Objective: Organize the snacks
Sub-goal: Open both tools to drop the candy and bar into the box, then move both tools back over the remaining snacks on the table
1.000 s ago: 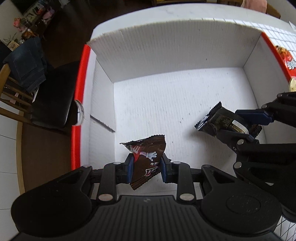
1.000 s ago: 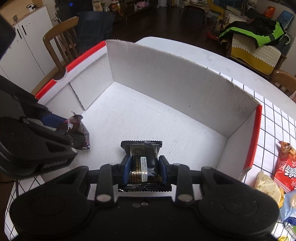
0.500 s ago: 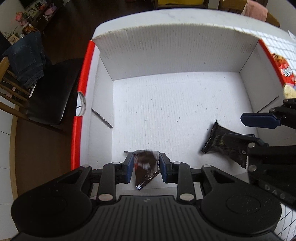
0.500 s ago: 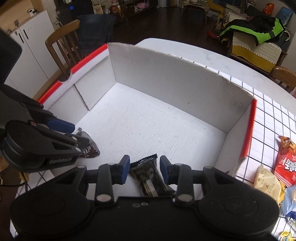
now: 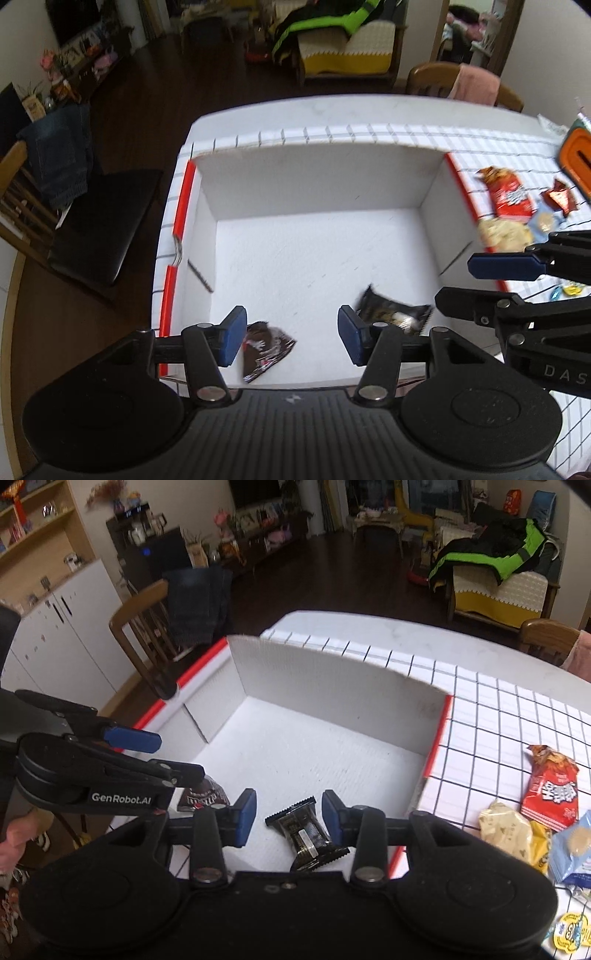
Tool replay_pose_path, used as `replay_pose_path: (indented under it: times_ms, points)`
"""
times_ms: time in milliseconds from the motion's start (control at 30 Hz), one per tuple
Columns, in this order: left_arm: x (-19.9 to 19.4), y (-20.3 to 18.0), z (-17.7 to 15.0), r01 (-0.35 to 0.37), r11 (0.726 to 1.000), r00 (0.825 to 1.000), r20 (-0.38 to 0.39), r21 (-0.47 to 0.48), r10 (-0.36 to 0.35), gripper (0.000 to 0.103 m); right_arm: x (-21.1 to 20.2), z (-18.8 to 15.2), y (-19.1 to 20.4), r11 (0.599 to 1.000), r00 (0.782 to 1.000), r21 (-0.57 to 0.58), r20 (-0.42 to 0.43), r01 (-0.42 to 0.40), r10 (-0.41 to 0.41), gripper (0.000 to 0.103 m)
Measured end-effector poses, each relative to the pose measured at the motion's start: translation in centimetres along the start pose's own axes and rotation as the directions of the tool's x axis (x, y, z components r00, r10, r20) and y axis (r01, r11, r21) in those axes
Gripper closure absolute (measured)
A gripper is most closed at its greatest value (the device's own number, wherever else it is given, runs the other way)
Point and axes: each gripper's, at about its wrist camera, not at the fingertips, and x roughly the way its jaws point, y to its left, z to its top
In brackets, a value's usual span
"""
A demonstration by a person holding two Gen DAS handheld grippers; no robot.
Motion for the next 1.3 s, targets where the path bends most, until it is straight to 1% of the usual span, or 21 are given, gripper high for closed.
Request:
replay_pose_path:
  times_ms: [67, 200, 367, 433, 533, 567, 733, 867, 1067, 1167, 1300]
  points:
    - [-1.0, -0.7, -0.1, 0.009, 1.0, 1.0, 0.028, 0.002, -0.009, 0.042, -1.3, -0.3, -0.4, 1.0, 1.0, 0.011, 0.023, -0.008, 0.008, 0.06]
    - [-3.0, -2.6, -0.4, 0.024, 0.999, 0.996, 0.08, 0.027, -0.026, 0.04, -3.3, -1.0, -1.1, 0.999, 0.998, 0.026, 0.053, -0.018, 0.016, 0.053]
    - [-4.5, -4.9, -0.7, 0.069, 0.997, 0.989, 0.128, 0.042, -0.074, 0.037, -6.2, -2.3, -2.6, 0.999, 0.995, 0.037, 0.098, -0.021, 0.017, 0.037]
    - [-5.1, -5.9, -0.9, 0.085, 0.995, 0.985, 0.145, 0.05, -0.091, 0.035, -7.4, -2.9, -3.4, 0.999, 0.994, 0.042, 0.112, -0.018, 0.013, 0.033]
    - [-5.9, -7.7, -1.1, 0.088, 0.994, 0.98, 0.175, 0.065, -0.098, 0.026, -9.0, -3.9, -4.7, 0.998, 0.992, 0.055, 0.127, -0.013, 0.005, 0.026]
    - [-6.1, -8.3, -1.1, 0.09, 0.993, 0.978, 0.184, 0.071, -0.102, 0.025, -9.4, -4.1, -5.1, 0.998, 0.992, 0.063, 0.13, -0.014, 0.006, 0.023]
    - [-6.8, -11.2, -1.2, 0.114, 0.989, 0.97, 0.206, 0.089, -0.13, 0.024, -11.2, -5.7, -7.3, 0.997, 0.989, 0.072, 0.145, -0.002, -0.009, 0.018]
    - [-6.9, -13.6, -1.4, 0.11, 0.988, 0.965, 0.228, 0.111, -0.133, 0.022, -12.4, -6.9, -8.9, 0.997, 0.988, 0.074, 0.151, 0.004, -0.015, 0.011]
    - [-6.9, -16.9, -1.7, 0.126, 0.985, 0.95, 0.269, 0.121, -0.155, 0.02, -14.0, -8.4, -11.7, 0.996, 0.984, 0.083, 0.173, 0.037, -0.051, 0.002]
    - [-6.7, -18.5, -1.6, 0.135, 0.983, 0.945, 0.281, 0.121, -0.165, 0.016, -14.5, -9.1, -13.3, 0.995, 0.982, 0.086, 0.176, 0.049, -0.064, 0.001]
    - [-5.8, -20.9, -1.4, 0.139, 0.981, 0.944, 0.283, 0.136, -0.173, 0.013, -14.9, -10.3, -15.7, 0.994, 0.978, 0.062, 0.181, 0.092, -0.101, 0.0]
